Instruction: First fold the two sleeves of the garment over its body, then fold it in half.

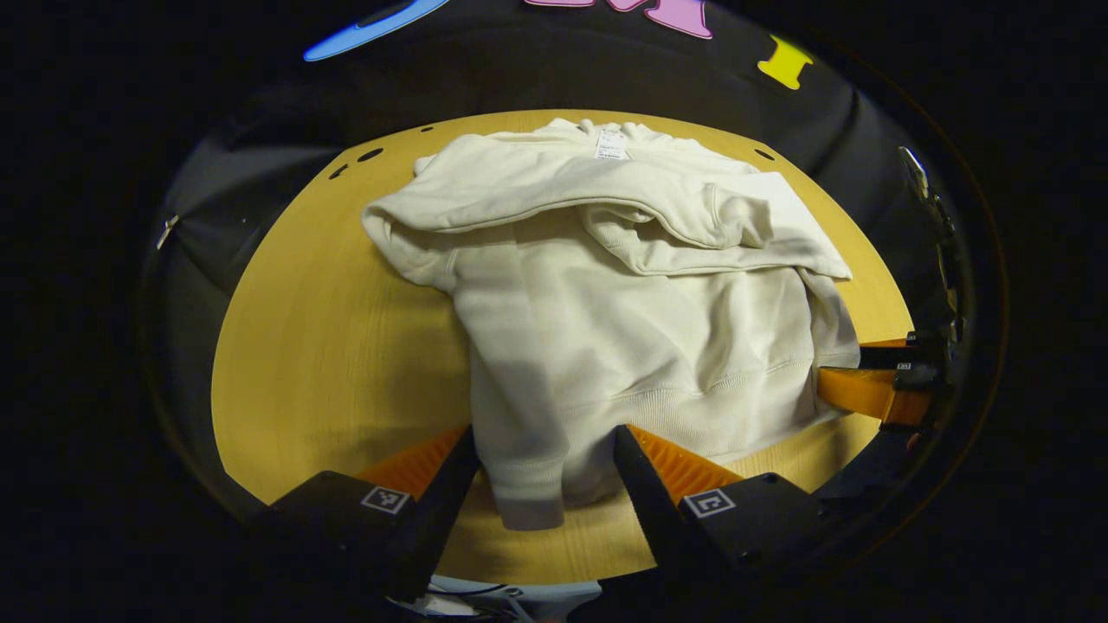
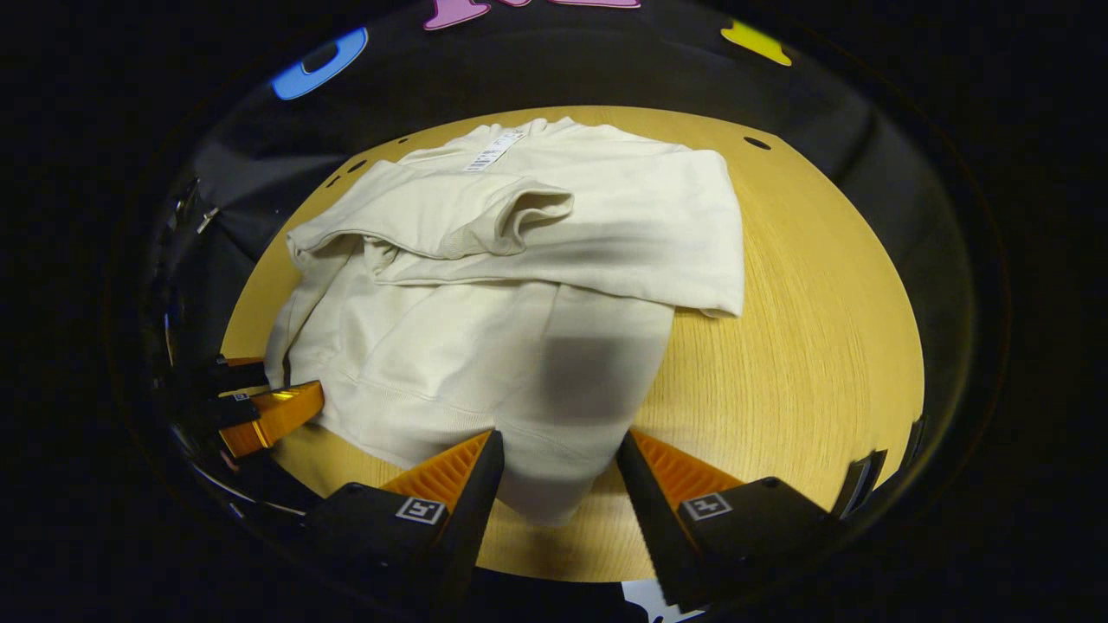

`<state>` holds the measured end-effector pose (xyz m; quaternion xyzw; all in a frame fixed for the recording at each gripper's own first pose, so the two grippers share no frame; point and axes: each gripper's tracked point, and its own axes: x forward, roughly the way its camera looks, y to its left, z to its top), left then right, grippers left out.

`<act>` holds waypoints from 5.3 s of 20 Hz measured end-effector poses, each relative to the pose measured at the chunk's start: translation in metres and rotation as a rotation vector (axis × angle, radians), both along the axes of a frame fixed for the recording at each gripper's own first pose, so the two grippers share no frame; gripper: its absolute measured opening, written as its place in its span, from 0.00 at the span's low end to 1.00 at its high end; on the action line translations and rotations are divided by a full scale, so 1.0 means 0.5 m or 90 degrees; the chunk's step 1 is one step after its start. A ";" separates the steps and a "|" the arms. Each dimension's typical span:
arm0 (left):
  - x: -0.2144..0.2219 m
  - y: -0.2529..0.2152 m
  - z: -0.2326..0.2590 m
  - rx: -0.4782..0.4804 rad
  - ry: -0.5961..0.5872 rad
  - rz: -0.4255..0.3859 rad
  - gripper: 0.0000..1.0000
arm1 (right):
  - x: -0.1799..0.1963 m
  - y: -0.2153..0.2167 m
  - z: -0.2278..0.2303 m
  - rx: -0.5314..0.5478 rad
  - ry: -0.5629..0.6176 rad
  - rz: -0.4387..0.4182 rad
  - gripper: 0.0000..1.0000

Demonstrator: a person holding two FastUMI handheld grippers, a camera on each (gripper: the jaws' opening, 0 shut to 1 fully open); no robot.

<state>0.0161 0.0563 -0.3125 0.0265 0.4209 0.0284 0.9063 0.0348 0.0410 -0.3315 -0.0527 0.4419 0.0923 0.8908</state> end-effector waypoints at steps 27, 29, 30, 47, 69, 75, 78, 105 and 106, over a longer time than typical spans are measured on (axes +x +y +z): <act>0.007 -0.055 0.167 -0.216 0.092 -0.069 0.10 | 0.049 0.005 0.227 0.139 0.039 0.092 0.14; 0.040 -0.049 0.220 -0.217 0.058 -0.065 0.10 | 0.094 0.021 0.278 0.168 -0.002 0.077 0.14; 0.054 -0.047 0.239 -0.219 0.044 -0.063 0.10 | 0.101 0.019 0.297 0.177 -0.016 0.072 0.14; 0.350 0.016 0.327 -0.229 -0.060 0.039 0.10 | 0.405 0.048 0.352 0.238 -0.112 -0.030 0.14; 0.509 0.030 0.157 -0.226 0.026 0.059 0.10 | 0.545 0.022 0.127 0.160 0.014 -0.039 0.17; 0.509 0.030 0.155 -0.208 0.031 0.064 0.12 | 0.545 0.029 0.130 0.150 0.003 -0.046 0.30; 0.505 0.033 0.167 -0.207 0.028 0.072 0.29 | 0.541 0.036 0.151 0.212 0.043 -0.099 0.45; 0.205 -0.025 0.269 -0.111 -0.137 0.002 0.87 | 0.271 0.047 0.284 0.195 -0.110 -0.019 0.98; 0.197 -0.031 0.266 -0.113 -0.136 0.001 0.87 | 0.262 0.049 0.283 0.197 -0.110 -0.019 0.98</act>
